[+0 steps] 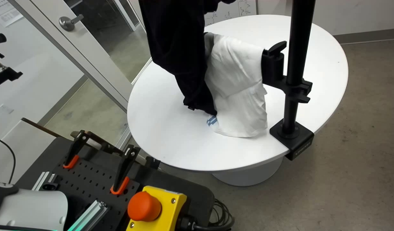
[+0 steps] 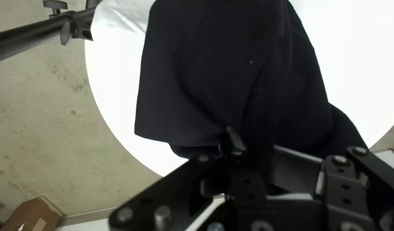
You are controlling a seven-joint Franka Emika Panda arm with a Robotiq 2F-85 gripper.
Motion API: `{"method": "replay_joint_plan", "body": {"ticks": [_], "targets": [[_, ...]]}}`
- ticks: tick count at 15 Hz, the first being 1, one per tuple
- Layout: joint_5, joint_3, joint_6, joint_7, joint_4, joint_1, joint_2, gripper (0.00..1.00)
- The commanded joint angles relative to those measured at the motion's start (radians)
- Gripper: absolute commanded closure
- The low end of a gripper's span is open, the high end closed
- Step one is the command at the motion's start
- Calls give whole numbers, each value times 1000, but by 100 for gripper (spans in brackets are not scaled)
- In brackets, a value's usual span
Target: Remove the black cloth from the metallic object and put it on the table
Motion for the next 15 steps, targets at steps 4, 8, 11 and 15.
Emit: {"method": "replay_joint_plan", "body": {"ticks": [4, 8, 11, 15], "targets": [[61, 51, -89, -102, -16, 47, -109, 98], [71, 94, -94, -118, -24, 94, -95, 98], [40, 138, -50, -103, -53, 123, -71, 98], [-9, 190, -55, -90, -74, 150, -13, 98]]}}
